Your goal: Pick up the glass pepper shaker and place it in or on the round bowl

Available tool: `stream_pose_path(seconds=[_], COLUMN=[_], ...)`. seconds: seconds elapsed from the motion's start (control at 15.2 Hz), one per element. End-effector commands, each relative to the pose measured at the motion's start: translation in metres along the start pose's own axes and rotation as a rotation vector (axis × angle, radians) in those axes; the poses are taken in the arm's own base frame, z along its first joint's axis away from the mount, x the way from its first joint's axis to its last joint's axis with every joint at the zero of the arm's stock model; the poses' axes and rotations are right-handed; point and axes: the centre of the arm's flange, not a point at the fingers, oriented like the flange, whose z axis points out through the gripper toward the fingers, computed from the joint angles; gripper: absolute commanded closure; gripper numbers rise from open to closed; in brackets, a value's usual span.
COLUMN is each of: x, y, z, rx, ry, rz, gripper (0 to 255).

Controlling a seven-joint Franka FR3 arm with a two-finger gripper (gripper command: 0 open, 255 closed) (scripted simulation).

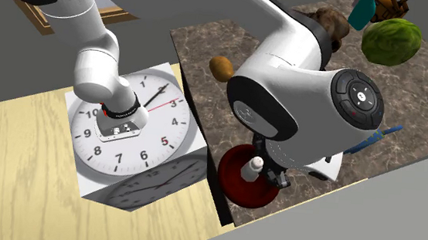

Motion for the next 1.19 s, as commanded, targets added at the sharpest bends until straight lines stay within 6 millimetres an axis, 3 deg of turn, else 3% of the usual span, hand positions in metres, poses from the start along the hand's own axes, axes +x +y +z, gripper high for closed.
stream_pose_path(seconds=[0.0,0.33,0.59,1.12], x=[0.0,0.0,0.0,0.0], y=[0.0,0.0,0.0,0.0], z=[0.0,0.0,-0.05,-0.05], rx=[0.0,0.0,0.0,0.0], ry=[0.0,0.0,0.0,0.0], rz=[0.0,0.0,0.0,0.0], gripper=[0,0,0,0])
